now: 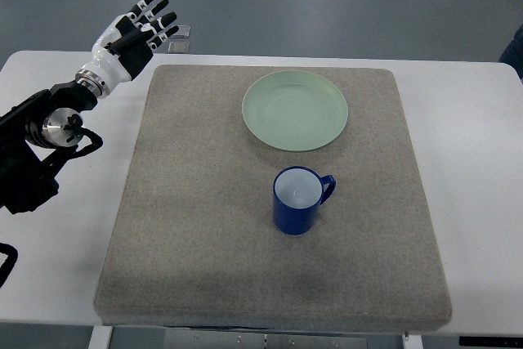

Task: Place cup left of plate with left hand
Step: 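Extend the left hand forward over the mat toward the blue mug, then lower the left hand beside the blue mug and wrap fingers around it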

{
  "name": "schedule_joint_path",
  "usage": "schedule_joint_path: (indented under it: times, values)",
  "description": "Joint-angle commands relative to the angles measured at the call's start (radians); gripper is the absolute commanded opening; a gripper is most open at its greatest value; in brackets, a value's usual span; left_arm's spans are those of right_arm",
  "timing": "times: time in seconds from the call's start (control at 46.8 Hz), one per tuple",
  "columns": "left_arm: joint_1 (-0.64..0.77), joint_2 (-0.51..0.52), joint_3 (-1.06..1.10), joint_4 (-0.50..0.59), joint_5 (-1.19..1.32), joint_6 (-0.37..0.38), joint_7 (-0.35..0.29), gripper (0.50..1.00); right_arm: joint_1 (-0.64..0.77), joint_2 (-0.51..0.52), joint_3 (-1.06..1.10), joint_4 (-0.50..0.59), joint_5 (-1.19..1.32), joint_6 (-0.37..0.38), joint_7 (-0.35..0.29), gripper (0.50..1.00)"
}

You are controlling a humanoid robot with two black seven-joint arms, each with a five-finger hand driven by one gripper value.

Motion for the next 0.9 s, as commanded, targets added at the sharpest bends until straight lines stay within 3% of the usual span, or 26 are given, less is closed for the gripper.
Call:
schedule_joint_path:
  times: [0.0, 0.192, 0.363, 0.512, 0.683, 0.875]
  values:
    - [-0.004, 0.029, 0.092, -0.043, 0.001, -0.023, 0.0, 0.999, 0.001, 0.0, 0.0, 0.0, 0.0, 0.0, 0.0, 0.932]
    - [-0.011, 0.112, 0.23, -0.174, 0.008, -0.078, 0.001, 0.999, 0.001, 0.0, 0.0, 0.0, 0.0, 0.0, 0.0, 0.932]
    - [-0.01, 0.21, 0.268, -0.325, 0.104, -0.162, 0.001, 0.999, 0.001, 0.0, 0.0, 0.0, 0.0, 0.0, 0.0, 0.932]
    - [-0.007, 0.27, 0.27, -0.391, 0.214, -0.255, 0.0, 0.999, 0.0, 0.0, 0.0, 0.0, 0.0, 0.0, 0.0, 0.932]
    - [0.001, 0.339, 0.267, -0.44, 0.38, -0.255, -0.002, 0.999, 0.0, 0.0, 0.0, 0.0, 0.0, 0.0, 0.0, 0.932]
    - [0.01, 0.322, 0.268, -0.446, 0.451, -0.255, -0.005, 0.999, 0.0, 0.0, 0.0, 0.0, 0.0, 0.0, 0.0, 0.932]
